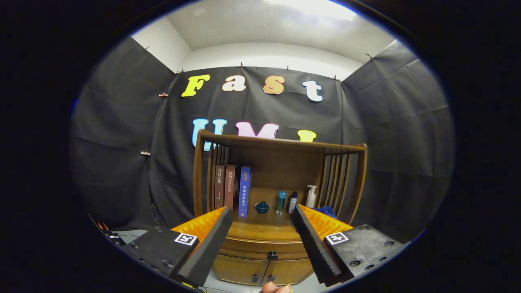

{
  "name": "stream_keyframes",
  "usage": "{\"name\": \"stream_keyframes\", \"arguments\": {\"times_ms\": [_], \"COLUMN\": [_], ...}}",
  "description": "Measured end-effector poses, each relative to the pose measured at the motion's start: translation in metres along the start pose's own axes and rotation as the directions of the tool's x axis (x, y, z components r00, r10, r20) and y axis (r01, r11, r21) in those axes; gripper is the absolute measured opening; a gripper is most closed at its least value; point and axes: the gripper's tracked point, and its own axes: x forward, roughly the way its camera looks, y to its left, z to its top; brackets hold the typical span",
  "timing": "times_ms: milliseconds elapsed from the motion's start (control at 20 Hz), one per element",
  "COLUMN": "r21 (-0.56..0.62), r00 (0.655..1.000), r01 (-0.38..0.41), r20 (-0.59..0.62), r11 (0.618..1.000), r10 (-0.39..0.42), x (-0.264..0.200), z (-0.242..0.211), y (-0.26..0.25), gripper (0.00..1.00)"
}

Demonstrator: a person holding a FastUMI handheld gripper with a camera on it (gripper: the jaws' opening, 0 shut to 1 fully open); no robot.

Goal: Pull open the drawer, take out the items inside it, and place them on the countertop above the cabinet.

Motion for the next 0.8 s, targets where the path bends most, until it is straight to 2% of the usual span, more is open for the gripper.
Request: {"name": "stream_keyframes", "arguments": {"times_ms": [300,600,800], "r21": [0.017,0.024,0.049], "r00": [0.998,0.985,0.971], "r01": [0.024,-0.003,0.035], "r20": [-0.056,-0.171,-0.239], "r11": [1.0,1.0,0.998], "r10": [-0.023,0.007,-0.023], "x": [0.059,0.088,0.109], "z": [-0.094,-0.204,-0.259], "y": [-0.008,-0.01,-0.021], "gripper": [0.99,0.99,0.99]}}
